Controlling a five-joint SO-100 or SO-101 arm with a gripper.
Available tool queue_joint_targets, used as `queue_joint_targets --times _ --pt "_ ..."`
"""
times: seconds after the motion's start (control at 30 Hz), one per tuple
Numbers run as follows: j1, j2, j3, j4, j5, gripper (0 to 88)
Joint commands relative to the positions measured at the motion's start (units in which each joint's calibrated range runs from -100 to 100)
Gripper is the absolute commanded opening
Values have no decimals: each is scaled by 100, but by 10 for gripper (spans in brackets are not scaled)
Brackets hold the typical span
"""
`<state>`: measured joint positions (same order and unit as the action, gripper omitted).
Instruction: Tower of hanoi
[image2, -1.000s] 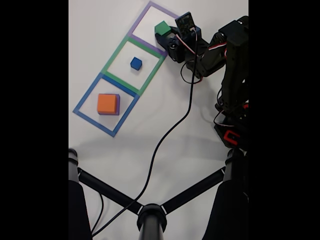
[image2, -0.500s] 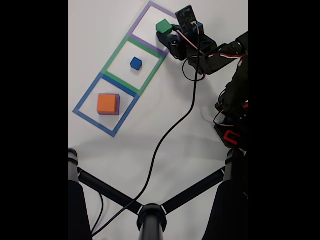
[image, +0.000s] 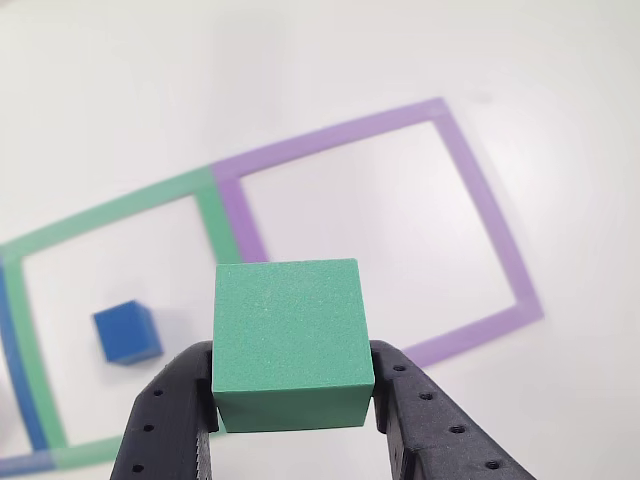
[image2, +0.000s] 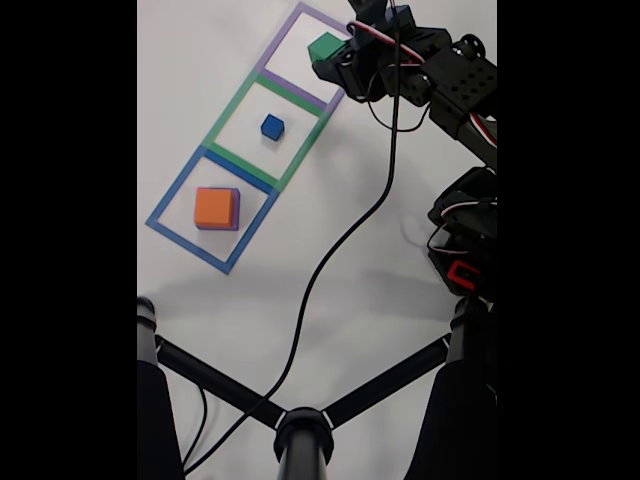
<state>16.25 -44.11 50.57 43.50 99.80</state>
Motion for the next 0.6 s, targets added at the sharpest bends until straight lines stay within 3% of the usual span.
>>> queue_joint_targets --times 0.0,0.13,0.37,0.57 --pt "-554 -557 -1454 1765 20 42" --pt "-1087 -733 -2444 2890 -403 41" --pt "-2002 -1038 -3326 3910 -1028 40" --pt "-2498 -1174 -3598 4355 -679 35"
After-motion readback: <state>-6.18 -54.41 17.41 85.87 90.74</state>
